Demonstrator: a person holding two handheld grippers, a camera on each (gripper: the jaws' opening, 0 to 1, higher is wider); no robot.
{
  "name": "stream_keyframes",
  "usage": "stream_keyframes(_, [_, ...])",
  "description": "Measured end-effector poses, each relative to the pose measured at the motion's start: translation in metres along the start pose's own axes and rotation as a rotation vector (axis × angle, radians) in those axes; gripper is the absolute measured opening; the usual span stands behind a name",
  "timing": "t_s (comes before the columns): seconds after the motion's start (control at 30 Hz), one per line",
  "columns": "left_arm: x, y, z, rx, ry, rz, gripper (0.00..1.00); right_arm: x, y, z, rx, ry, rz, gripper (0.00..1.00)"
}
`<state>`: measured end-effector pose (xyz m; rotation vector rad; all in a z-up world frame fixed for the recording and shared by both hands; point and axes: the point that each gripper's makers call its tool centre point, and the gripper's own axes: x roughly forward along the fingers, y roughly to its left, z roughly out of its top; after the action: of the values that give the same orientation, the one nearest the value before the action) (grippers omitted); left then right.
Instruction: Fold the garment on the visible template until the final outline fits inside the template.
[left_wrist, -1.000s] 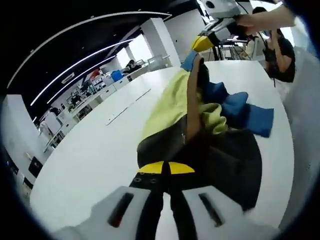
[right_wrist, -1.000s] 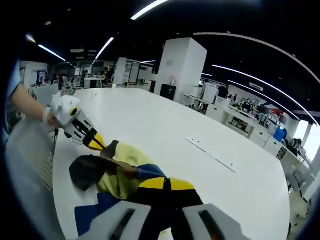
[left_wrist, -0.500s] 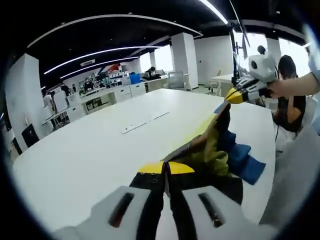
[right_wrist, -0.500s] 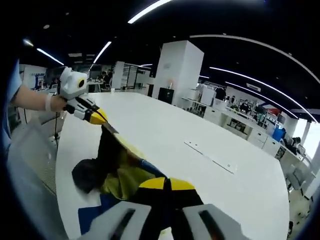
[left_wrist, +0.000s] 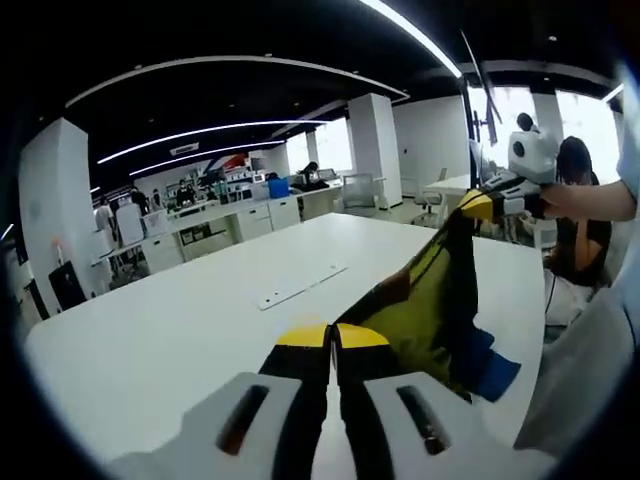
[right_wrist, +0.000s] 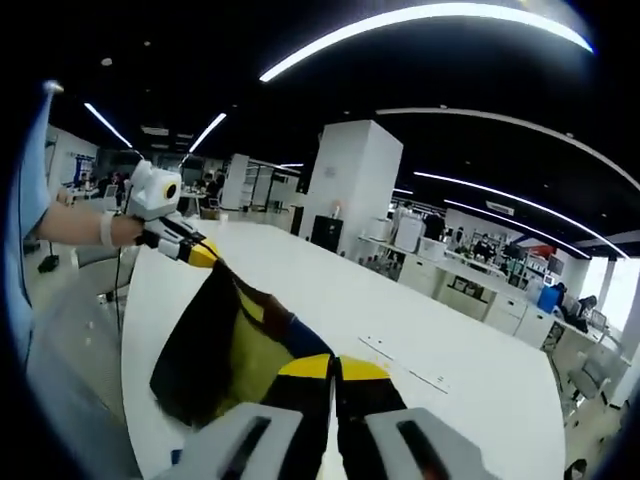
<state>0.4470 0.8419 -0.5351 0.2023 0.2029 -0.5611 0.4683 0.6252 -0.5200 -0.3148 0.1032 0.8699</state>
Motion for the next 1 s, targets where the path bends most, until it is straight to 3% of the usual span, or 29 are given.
stream_keyframes(0.13, [-0.012, 0.007, 0.029, -0.022, -0.071, 0.015, 0.0, -0.005, 0.0, 0.019, 0.014, -0.055, 0.002, 0.0])
stream_keyframes(0.33, [-0.014, 0.016, 0.058, 0.01, -0.116, 0.033, 0.0, -0.008, -0.004, 0.047, 0.0, -0.12, -0.01, 0.0])
stream_keyframes(0.53, [0.001, 0.031, 0.071, -0.018, -0.14, 0.027, 0.0, -0.002, -0.016, 0.059, -0.012, -0.146, -0.015, 0.0])
stream_keyframes(0.77, [0.039, 0.043, 0.053, -0.028, -0.067, -0.007, 0.0, 0.025, -0.039, 0.036, 0.019, -0.094, -0.024, 0.0])
stream_keyframes(1.0, [0.085, 0.058, 0.02, -0.082, 0.029, -0.05, 0.0, 0.064, -0.071, -0.01, 0.083, 0.015, -0.024, 0.0])
